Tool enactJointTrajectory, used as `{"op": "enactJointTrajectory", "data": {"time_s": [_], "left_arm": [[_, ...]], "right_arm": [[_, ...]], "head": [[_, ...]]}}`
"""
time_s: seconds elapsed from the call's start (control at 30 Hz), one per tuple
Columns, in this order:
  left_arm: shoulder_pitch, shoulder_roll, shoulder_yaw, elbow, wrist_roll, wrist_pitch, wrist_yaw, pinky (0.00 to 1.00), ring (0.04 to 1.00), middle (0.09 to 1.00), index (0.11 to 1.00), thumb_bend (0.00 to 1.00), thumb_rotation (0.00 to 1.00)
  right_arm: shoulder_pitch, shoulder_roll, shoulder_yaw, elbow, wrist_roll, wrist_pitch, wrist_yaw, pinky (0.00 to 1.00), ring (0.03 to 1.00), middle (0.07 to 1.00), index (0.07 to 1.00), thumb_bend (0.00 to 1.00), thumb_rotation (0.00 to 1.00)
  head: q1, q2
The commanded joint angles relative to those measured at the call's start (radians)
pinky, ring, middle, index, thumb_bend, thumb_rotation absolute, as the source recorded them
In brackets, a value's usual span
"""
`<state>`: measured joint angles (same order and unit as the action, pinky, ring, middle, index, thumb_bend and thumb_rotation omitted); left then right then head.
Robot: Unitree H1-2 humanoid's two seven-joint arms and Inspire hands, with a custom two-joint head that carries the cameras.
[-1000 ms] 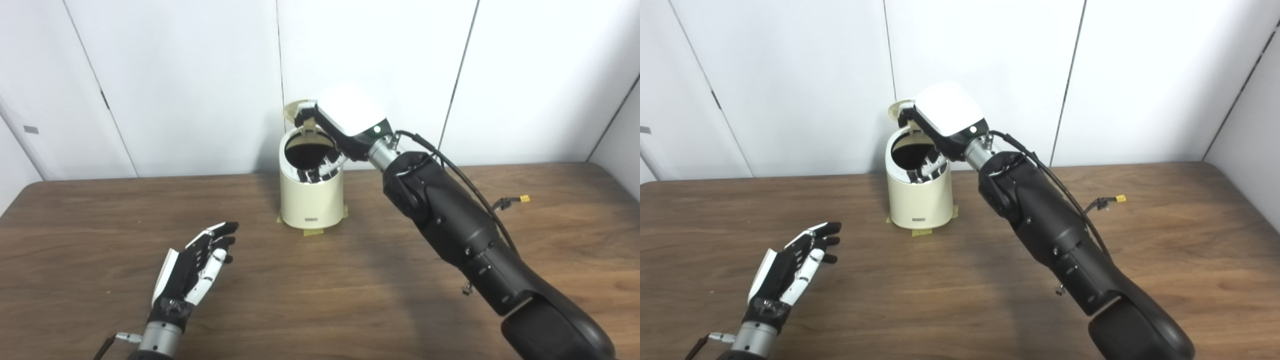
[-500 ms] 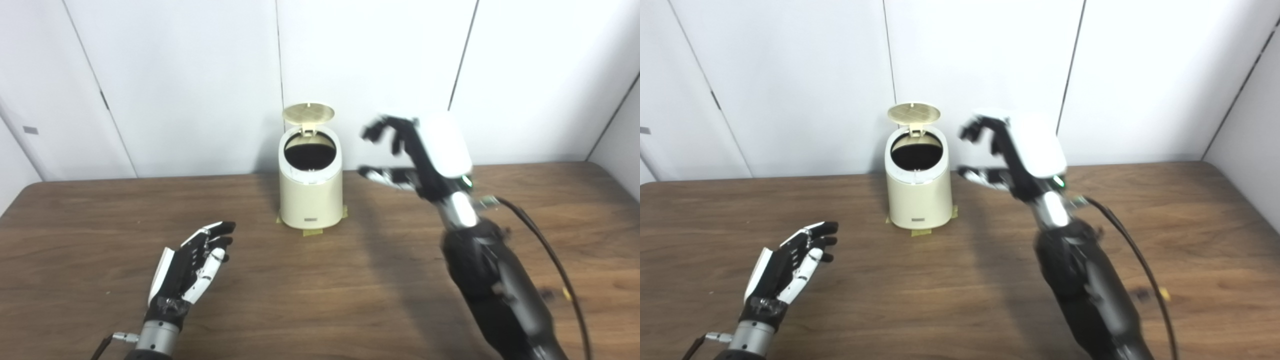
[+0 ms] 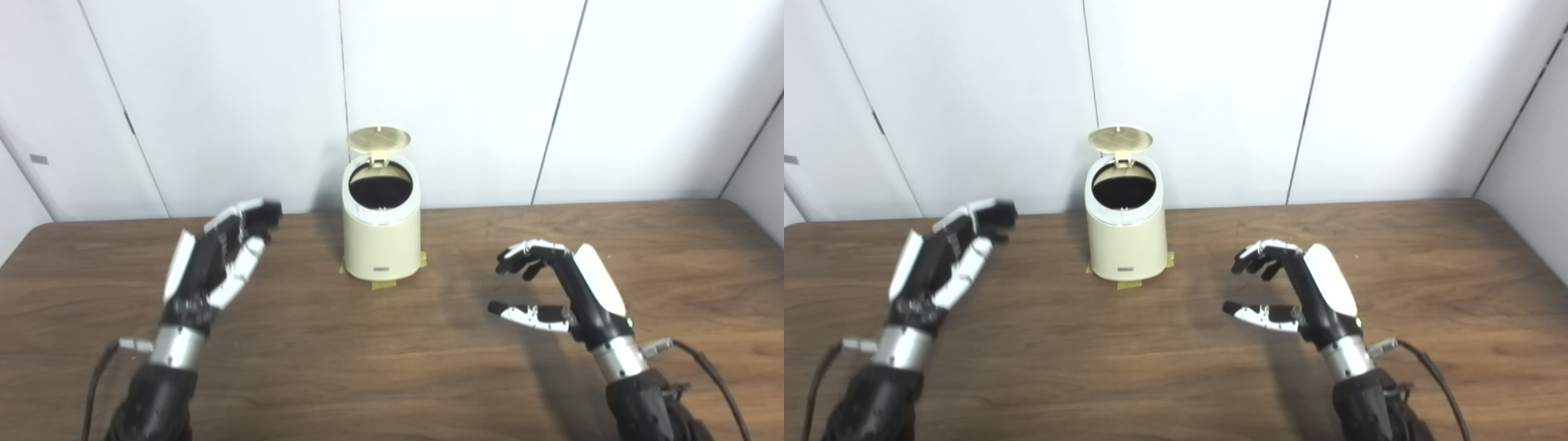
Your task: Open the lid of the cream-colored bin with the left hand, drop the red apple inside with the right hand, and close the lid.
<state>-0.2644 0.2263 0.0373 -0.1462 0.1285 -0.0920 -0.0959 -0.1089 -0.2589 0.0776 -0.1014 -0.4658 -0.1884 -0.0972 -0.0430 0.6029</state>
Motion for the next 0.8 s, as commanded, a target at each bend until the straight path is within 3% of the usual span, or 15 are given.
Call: {"op": "enactJointTrajectory", "data": {"time_s": [0.0, 0.07, 0.17, 0.3, 0.47, 0.57, 0.67, 0.77], "left_arm": [[-0.106, 0.035, 0.000, -0.046, 0.029, 0.006, -0.004, 0.66, 0.748, 0.760, 0.755, 0.38, 0.74], [-0.181, 0.058, -0.009, -0.067, 0.059, 0.071, -0.024, 0.68, 0.776, 0.786, 0.781, 0.38, 0.80], [-0.299, 0.091, -0.032, -0.076, 0.133, 0.157, -0.048, 0.70, 0.808, 0.806, 0.798, 0.43, 0.88], [-0.462, 0.142, -0.092, -0.062, 0.231, 0.274, -0.114, 0.76, 0.856, 0.837, 0.822, 0.53, 0.96], [-0.628, 0.135, -0.176, -0.042, 0.311, 0.394, -0.183, 0.83, 0.845, 0.818, 0.791, 0.61, 1.00], [-0.691, 0.122, -0.230, -0.036, 0.367, 0.456, -0.218, 0.77, 0.804, 0.789, 0.763, 0.62, 1.00], [-0.735, 0.115, -0.289, -0.027, 0.444, 0.537, -0.273, 0.77, 0.840, 0.843, 0.754, 0.64, 0.99], [-0.747, 0.098, -0.313, 0.006, 0.459, 0.557, -0.301, 0.69, 0.791, 0.805, 0.756, 0.61, 0.95]], "right_arm": [[-0.028, -0.003, -0.014, 0.009, 0.044, -0.082, -0.024, 0.56, 0.671, 0.707, 0.709, 0.29, 0.64], [-0.021, -0.001, -0.017, 0.037, 0.075, -0.107, -0.011, 0.61, 0.722, 0.753, 0.764, 0.30, 0.79], [-0.008, 0.005, -0.018, 0.043, 0.091, -0.082, 0.011, 0.67, 0.771, 0.791, 0.799, 0.36, 0.87], [0.000, 0.010, -0.012, 0.051, 0.093, -0.071, 0.027, 0.63, 0.744, 0.783, 0.786, 0.38, 0.86], [0.004, 0.013, -0.015, 0.062, 0.088, -0.061, 0.036, 0.64, 0.745, 0.772, 0.776, 0.38, 0.84], [0.007, 0.017, -0.015, 0.057, 0.073, -0.049, 0.034, 0.64, 0.742, 0.767, 0.775, 0.37, 0.80], [0.007, 0.023, -0.017, 0.055, 0.067, -0.047, 0.030, 0.63, 0.733, 0.762, 0.770, 0.36, 0.78], [0.006, 0.031, -0.024, 0.059, 0.065, -0.046, 0.023, 0.62, 0.722, 0.750, 0.755, 0.38, 0.79]], "head": [[0.003, -0.004], [0.005, -0.005], [0.007, -0.007], [0.005, -0.012], [0.005, -0.010], [0.008, -0.007], [0.006, -0.006], [0.008, -0.006]]}}
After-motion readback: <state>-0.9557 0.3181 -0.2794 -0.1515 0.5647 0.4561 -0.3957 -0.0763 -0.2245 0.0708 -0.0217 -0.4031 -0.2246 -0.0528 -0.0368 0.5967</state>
